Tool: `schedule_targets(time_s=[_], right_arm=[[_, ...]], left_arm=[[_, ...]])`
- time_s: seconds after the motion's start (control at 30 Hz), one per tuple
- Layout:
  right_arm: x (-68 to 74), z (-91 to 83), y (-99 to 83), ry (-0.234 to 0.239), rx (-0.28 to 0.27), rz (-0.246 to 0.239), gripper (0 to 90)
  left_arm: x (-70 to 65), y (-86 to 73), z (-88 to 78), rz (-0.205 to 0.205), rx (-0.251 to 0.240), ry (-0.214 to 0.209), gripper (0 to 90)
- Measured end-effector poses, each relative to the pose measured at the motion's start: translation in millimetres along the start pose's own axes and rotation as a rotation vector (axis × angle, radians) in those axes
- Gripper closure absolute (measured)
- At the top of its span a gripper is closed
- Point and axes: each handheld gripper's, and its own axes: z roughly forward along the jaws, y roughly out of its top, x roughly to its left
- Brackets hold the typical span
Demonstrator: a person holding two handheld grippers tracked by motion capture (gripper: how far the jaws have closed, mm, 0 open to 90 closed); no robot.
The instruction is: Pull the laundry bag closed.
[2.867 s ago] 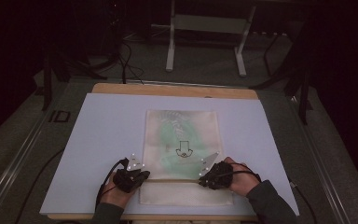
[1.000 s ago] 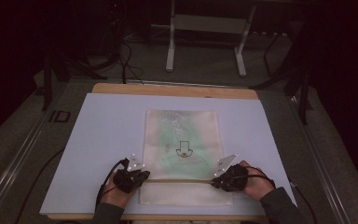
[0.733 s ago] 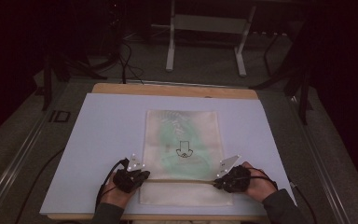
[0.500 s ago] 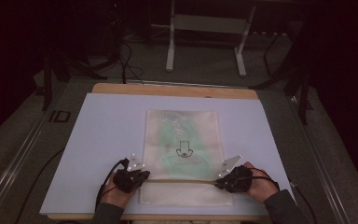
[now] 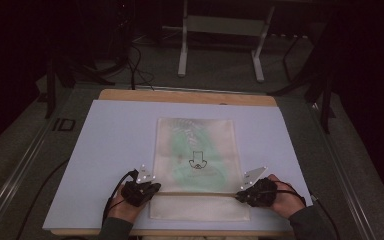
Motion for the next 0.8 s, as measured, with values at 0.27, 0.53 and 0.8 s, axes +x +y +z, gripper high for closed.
schedule_targets(time_s=[0.27, 0.53, 0.8], right_arm=[[-2.2, -6.7, -7.7, -0.009, -0.013, 0.016, 82.3], [-2.7, -10.7, -11.5, -0.011, -0.021, 0.027, 82.3], [-2.6, -10.6, -13.0, -0.008, -0.029, 0.034, 82.1]], left_arm=[[0.1, 0.0, 0.0, 0.000, 0.000, -0.001, 89.5], [0.4, 0.1, -0.1, 0.002, 0.002, -0.002, 89.4], [1.5, -0.5, 0.0, -0.007, -0.004, -0.011, 89.4]])
